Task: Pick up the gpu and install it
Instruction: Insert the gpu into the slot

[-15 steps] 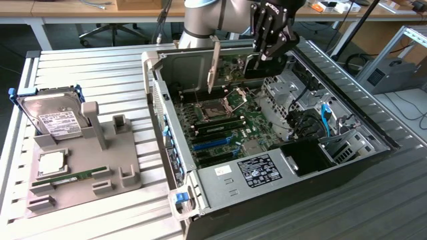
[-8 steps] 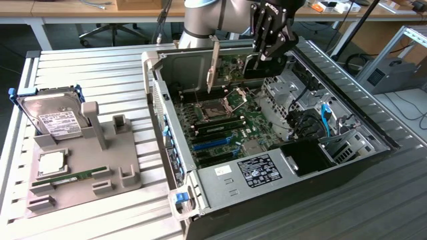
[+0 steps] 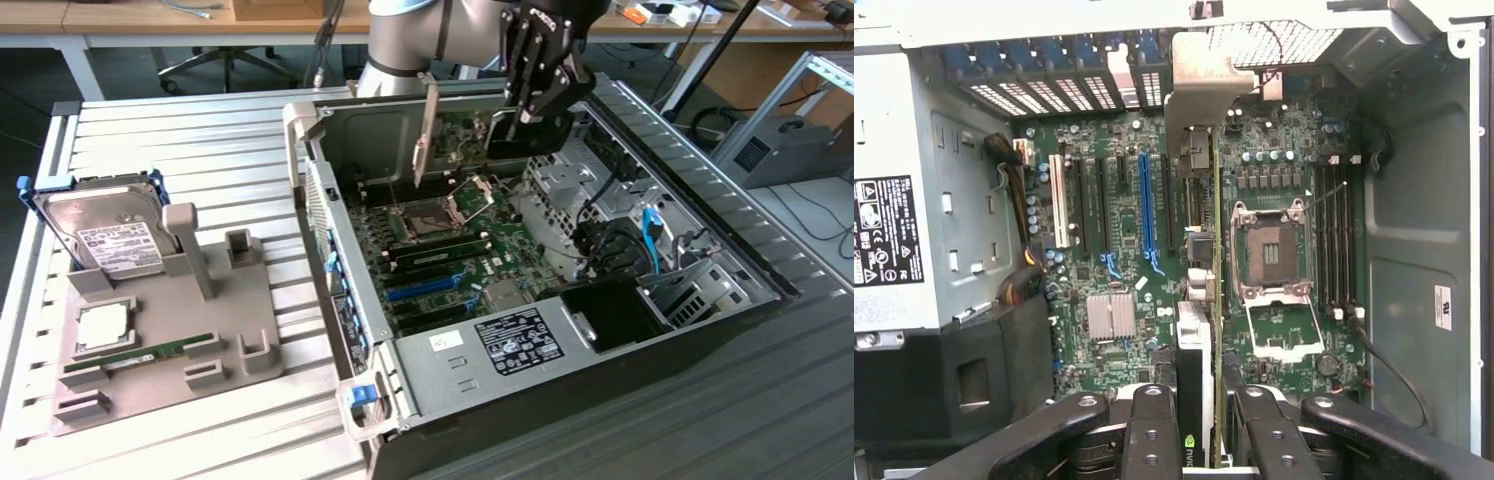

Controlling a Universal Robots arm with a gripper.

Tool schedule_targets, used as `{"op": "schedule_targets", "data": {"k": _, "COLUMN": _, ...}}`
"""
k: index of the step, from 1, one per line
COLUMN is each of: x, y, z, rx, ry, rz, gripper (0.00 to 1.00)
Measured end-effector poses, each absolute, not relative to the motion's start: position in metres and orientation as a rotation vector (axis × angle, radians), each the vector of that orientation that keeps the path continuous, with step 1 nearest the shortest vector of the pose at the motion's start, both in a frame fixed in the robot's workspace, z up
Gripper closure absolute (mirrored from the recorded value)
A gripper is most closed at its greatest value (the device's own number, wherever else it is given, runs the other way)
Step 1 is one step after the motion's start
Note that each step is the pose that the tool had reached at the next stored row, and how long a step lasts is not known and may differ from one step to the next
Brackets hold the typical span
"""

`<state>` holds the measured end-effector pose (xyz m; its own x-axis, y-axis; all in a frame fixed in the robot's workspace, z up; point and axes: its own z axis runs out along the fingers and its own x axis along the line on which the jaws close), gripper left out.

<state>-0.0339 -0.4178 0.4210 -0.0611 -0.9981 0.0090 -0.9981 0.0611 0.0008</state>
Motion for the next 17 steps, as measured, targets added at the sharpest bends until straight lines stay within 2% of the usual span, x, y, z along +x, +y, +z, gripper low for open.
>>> {"op": "schedule_targets", "data": {"k": 17, "x": -0.034, "y": -0.418, "z": 0.392, "rx": 2.118, "ry": -2.286, "rz": -0.017, "gripper": 0.73}}
